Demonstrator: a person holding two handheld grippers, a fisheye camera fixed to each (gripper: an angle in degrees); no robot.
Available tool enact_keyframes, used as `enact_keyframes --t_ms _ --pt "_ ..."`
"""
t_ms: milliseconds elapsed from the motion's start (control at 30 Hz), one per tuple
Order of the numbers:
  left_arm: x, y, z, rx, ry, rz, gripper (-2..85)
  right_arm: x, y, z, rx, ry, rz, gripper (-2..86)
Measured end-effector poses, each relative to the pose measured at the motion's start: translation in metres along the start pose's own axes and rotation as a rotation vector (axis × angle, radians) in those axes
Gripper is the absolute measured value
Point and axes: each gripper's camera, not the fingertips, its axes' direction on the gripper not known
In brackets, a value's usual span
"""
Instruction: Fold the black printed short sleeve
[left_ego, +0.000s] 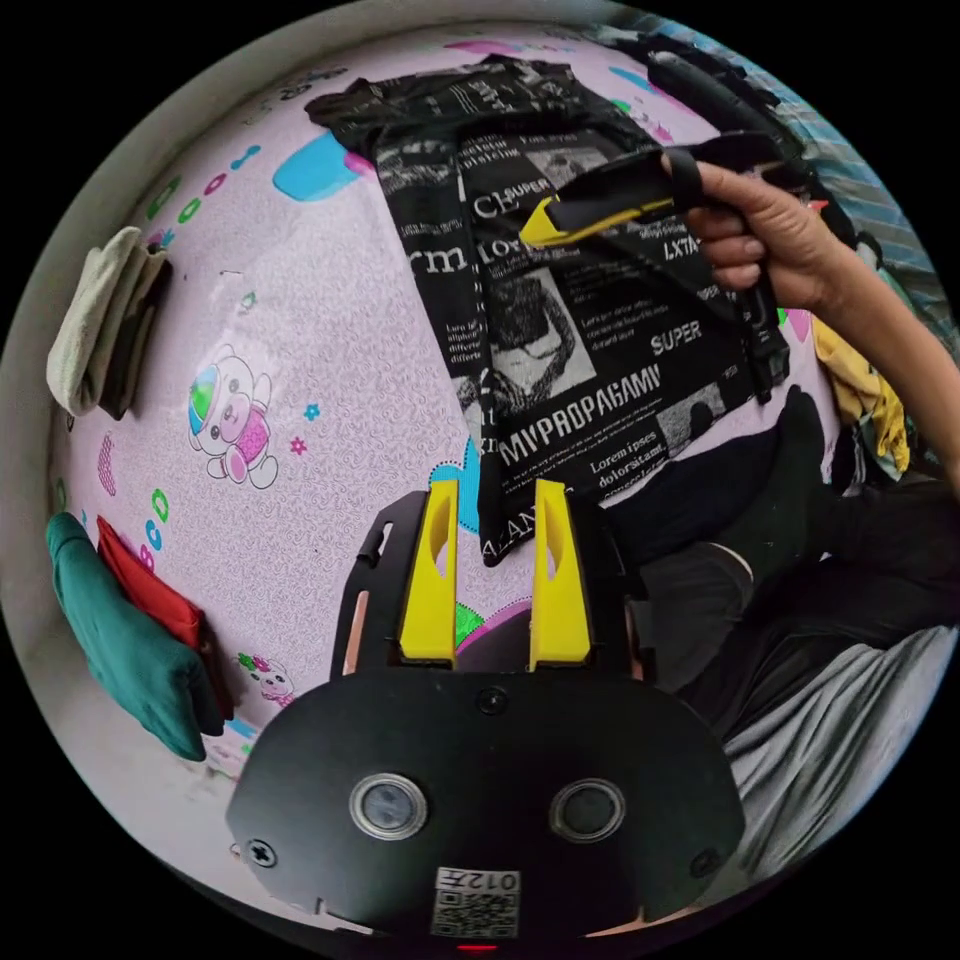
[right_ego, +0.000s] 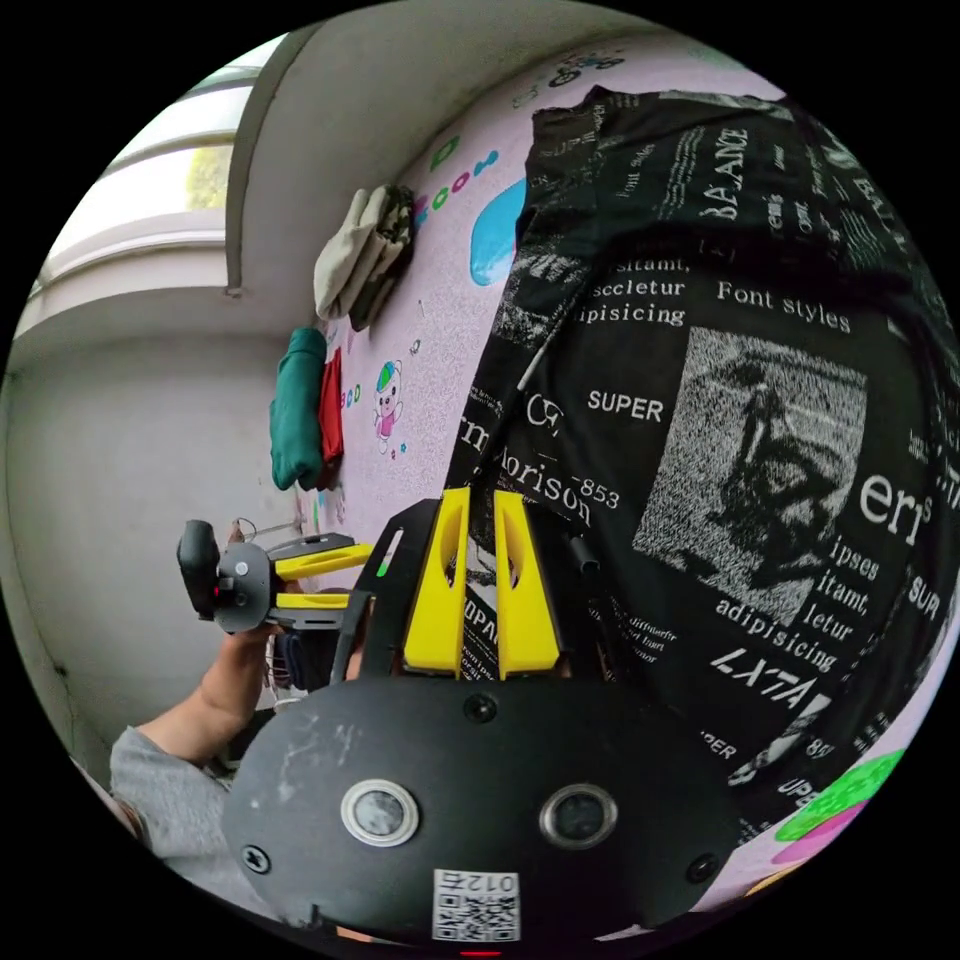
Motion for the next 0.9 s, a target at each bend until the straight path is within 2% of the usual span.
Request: enact_keyframes --t_ms 200,467,700,900 --pt "-0.016 -0.016 0.016 -0.084 -0.017 -0.013 7.4 0.020 0.004 -0.013 0.039 0.028 0.068 4.7" --pt "-0.042 -0.023 0.022 -0.108 0.084 0.014 0.8 0.071 -0.028 -0.057 0.239 -0.102 0.262 5.7" --pt "-0.065 -0.020 0.012 -0.038 0.212 0.047 0.2 0.095 -0.046 -0.058 0.216 -0.167 0.323 7.2" --pt "-0.074 -0.016 0.002 0.041 0.378 0.088 0.6 0.104 -0.032 -0.057 0.218 -0.218 0.313 2.0"
